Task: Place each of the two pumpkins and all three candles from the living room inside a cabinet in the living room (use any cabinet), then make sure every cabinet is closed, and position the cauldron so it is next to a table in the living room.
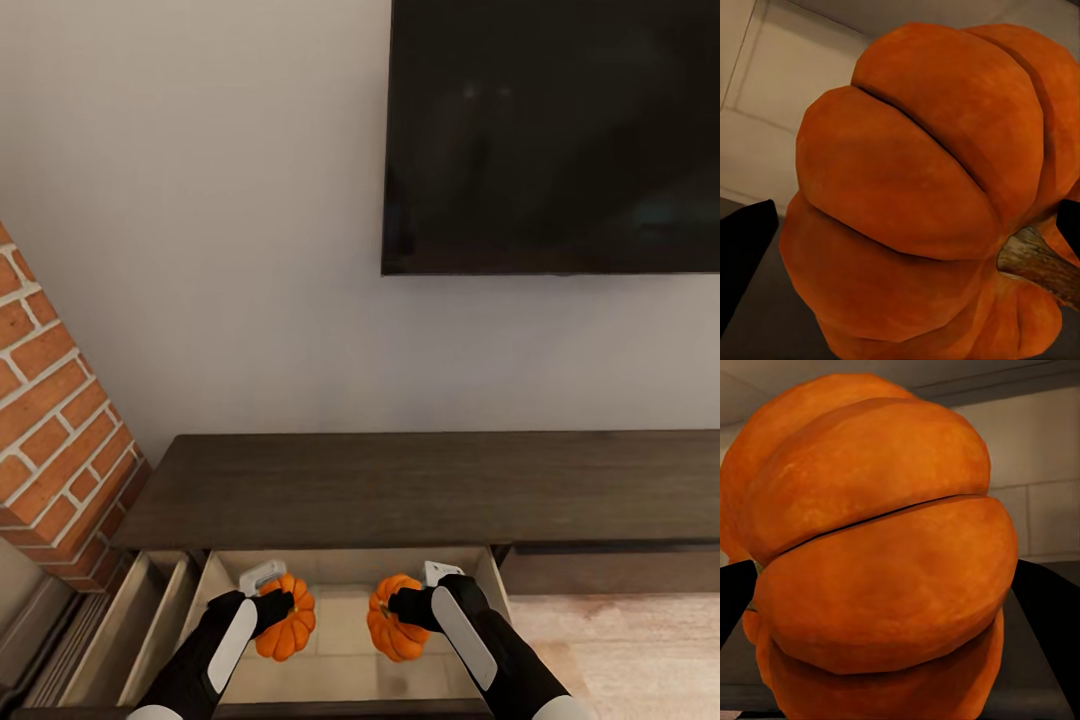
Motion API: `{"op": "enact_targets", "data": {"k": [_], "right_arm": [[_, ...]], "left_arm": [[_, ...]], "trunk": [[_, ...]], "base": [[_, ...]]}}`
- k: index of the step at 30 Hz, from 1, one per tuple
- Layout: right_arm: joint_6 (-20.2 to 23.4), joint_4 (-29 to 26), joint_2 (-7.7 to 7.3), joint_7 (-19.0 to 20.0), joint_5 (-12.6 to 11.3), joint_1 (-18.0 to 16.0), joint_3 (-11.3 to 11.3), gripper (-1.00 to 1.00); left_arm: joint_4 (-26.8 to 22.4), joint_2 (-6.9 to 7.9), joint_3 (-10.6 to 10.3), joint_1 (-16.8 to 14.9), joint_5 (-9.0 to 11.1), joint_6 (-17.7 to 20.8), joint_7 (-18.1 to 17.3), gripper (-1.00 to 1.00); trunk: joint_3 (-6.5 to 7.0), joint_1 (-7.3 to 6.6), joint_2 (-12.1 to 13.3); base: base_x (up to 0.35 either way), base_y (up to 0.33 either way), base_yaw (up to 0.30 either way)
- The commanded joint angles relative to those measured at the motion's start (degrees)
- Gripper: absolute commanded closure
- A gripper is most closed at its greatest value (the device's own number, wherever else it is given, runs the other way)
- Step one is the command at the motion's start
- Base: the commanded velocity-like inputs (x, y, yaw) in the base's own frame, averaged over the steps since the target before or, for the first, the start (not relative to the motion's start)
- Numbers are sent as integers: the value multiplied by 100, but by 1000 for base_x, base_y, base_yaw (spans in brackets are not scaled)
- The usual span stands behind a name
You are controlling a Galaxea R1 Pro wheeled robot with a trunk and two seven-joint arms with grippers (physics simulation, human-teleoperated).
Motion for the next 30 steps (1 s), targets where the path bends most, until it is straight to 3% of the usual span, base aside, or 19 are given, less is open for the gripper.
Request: {"op": "enact_targets", "data": {"k": [1, 14, 21, 30], "right_arm": [[2, -7, -2, -60, -63, -5, 8, 100], [-5, 6, -33, -75, -71, -5, -38, 100], [-484, 134, -7, -887, -57, -5, -19, 100], [-550, 135, -2, -958, -50, -5, -2, 100]], "left_arm": [[-6, 1, -14, -3, 54, 26, 56, 100], [11, 27, -35, 0, 57, 76, 64, 100], [-51, 12, -63, -10, 41, 76, 406, 100], [-60, 14, -83, -53, 31, 84, 894, 100]], "trunk": [[-23, 22, -44], [-257, 307, -566], [-382, 461, -846], [-544, 659, -1207]], "base": [[0, 0, 0], [0, 0, 0], [0, 0, 0], [0, 0, 0]]}}
